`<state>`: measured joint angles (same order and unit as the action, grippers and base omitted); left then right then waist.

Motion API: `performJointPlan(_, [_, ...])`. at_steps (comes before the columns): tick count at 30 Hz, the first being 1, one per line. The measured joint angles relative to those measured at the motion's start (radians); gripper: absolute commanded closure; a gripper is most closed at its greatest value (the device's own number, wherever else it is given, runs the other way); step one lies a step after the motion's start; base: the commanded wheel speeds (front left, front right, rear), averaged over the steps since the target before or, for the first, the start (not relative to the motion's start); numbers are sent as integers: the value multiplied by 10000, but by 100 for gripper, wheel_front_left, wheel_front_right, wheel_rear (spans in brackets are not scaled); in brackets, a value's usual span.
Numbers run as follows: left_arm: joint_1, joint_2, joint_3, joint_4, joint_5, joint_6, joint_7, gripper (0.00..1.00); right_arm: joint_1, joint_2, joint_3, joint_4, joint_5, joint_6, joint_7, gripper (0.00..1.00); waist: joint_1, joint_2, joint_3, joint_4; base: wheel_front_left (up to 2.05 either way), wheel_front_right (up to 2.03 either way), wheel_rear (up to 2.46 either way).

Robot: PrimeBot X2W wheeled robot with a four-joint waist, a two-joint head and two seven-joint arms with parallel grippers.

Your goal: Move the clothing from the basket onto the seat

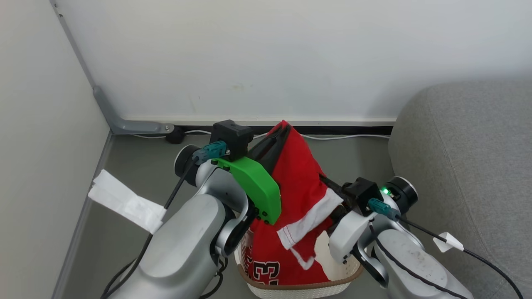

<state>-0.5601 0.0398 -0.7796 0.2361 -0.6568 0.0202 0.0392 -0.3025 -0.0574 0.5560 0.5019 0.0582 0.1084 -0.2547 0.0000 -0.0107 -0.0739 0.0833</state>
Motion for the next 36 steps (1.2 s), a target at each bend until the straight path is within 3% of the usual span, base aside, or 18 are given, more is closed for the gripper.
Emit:
performJointPlan(6, [432, 224, 401, -13, -117, 259, -153, 100, 52, 2, -205, -186, 523, -2, 0, 100, 0, 0, 22, -159, 0, 0, 0])
performJointPlan(7, [514, 286, 447, 2, -121, 274, -186, 78, 58, 2, -276, -255, 604, -17, 0, 100, 0, 0, 30, -200, 0, 0, 0])
performJointPlan(8, [607, 345, 499, 19, -121, 332, -257, 44, 72, -2, -355, -330, 669, -40, 0, 100, 0, 0, 40, -242, 0, 0, 0])
performJointPlan(9, [705, 401, 543, 46, -123, 334, -326, 0, 91, -4, -426, -401, 731, -44, 0, 100, 0, 0, 50, -286, 0, 0, 0])
performJointPlan(19, [1393, 640, 594, 54, -176, 228, -1103, 0, 281, -65, -1507, -1112, 1260, -309, 0, 100, 0, 0, 167, -839, 0, 0, 0])
performJointPlan(31, [2161, 754, 286, 140, -178, -224, -1653, 0, 747, -1127, -2836, -2290, 1264, -993, 0, 100, 0, 0, 267, -1754, 0, 0, 0])
performJointPlan(36, [2277, 748, 121, 132, -176, -382, -1902, 0, 1021, -1338, -3187, -2782, 1264, -1118, 0, 100, 0, 0, 322, -2297, 0, 0, 0])
